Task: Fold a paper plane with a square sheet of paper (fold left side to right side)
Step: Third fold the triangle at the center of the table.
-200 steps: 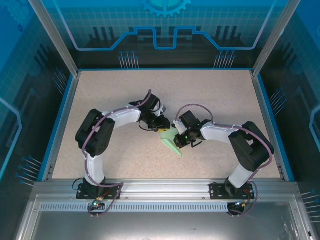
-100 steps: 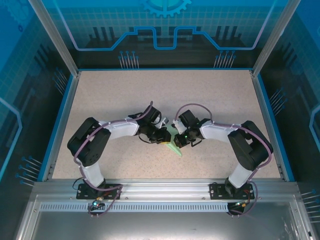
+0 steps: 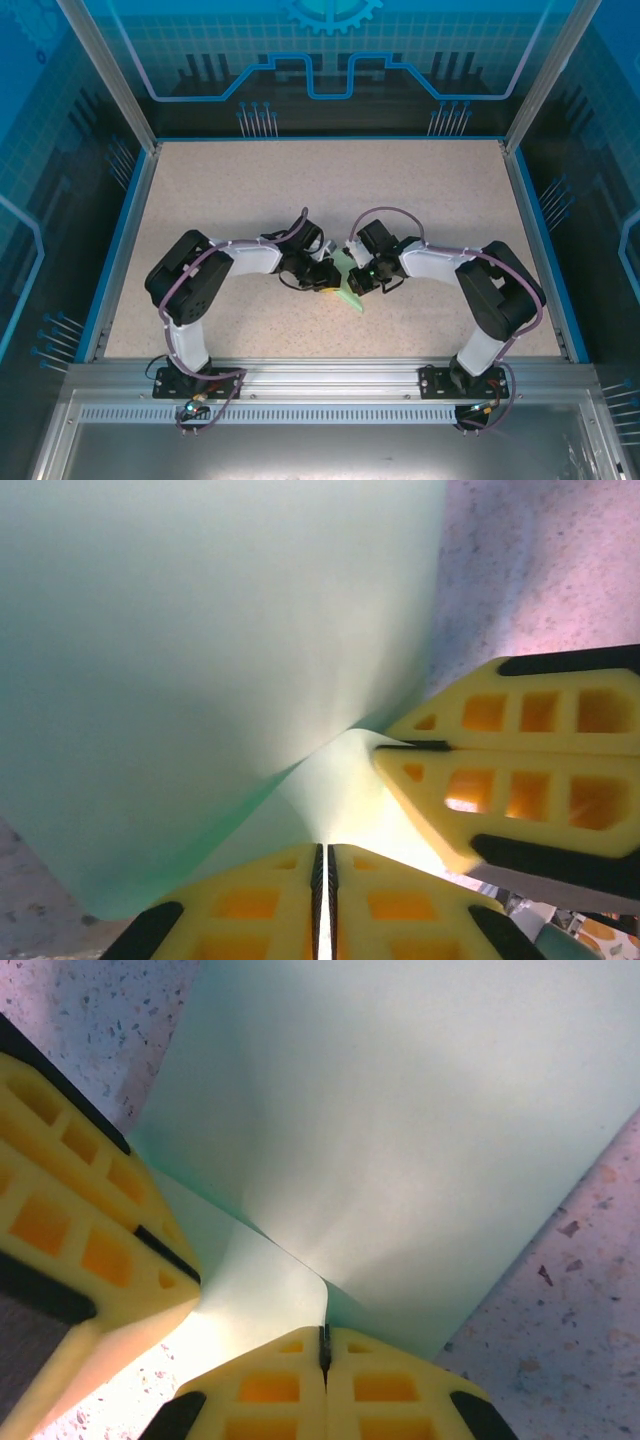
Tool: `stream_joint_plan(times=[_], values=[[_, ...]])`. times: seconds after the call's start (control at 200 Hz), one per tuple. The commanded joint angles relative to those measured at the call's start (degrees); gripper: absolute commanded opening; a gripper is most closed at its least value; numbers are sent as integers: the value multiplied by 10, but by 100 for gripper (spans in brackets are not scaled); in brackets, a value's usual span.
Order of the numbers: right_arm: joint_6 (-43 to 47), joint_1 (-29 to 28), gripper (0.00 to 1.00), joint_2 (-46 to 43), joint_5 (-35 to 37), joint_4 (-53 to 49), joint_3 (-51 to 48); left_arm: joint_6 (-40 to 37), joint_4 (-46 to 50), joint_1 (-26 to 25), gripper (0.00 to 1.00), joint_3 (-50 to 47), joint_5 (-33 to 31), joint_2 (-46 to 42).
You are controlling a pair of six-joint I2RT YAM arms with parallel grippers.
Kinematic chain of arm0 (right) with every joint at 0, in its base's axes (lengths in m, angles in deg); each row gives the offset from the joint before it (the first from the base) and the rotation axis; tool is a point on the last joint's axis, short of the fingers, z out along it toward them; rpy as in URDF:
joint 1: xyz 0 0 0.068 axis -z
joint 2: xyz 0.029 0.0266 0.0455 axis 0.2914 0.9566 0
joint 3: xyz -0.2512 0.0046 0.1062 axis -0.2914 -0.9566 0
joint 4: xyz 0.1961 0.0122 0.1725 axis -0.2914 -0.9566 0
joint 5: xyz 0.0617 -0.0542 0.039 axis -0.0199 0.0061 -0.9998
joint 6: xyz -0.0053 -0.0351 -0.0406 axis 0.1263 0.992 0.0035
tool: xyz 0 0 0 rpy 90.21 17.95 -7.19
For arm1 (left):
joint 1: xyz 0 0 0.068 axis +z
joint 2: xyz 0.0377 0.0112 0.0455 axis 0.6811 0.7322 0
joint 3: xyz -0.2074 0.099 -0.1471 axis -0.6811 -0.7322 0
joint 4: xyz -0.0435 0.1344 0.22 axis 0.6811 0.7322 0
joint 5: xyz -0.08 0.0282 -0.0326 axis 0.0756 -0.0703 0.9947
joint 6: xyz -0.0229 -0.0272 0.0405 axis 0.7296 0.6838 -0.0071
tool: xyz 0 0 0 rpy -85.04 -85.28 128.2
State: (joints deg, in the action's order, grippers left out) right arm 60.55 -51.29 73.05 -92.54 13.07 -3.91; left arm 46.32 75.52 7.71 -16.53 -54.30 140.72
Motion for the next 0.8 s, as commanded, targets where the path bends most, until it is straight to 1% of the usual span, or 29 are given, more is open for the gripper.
stream_joint_plan(times=[0.0,0.115,0.185,0.24,0.25,0.305,0.32,0.39,0.45,0.55,0.595,0.64,0.705,0.795], values=[[0,3,1,16,12,-56,-5,-6,9,-4,13,-14,-15,16],[-2,4,2,9,7,-55,-2,-8,13,-3,12,-14,-24,26],[-4,4,5,-2,7,-58,5,-10,18,-3,12,-16,-30,30],[-9,7,15,-18,10,-64,8,-13,21,-3,12,-18,-35,30],[-9,7,16,-19,10,-64,9,-13,23,-3,12,-18,-36,30],[-14,12,24,-41,12,-69,8,-16,26,-3,12,-19,-40,31],[-15,13,26,-46,11,-70,23,-16,27,-3,11,-19,-40,31],[-18,19,34,-70,7,-82,29,-16,27,-3,12,-20,-41,31],[-19,20,37,-88,-4,-96,30,-16,27,-3,12,-19,-41,30],[-27,20,37,-109,-52,-111,20,-15,28,-3,11,-17,-40,30],[-38,19,34,-117,-84,-106,15,-17,29,-3,11,-16,-41,29],[-50,18,32,-120,-121,-92,-11,-17,29,-3,11,-16,-40,28],[-67,12,29,-113,-167,-74,-24,-17,30,-3,12,-16,-41,26],[-80,2,27,-90,-204,-53,-30,-18,30,-3,11,-16,-41,26]])
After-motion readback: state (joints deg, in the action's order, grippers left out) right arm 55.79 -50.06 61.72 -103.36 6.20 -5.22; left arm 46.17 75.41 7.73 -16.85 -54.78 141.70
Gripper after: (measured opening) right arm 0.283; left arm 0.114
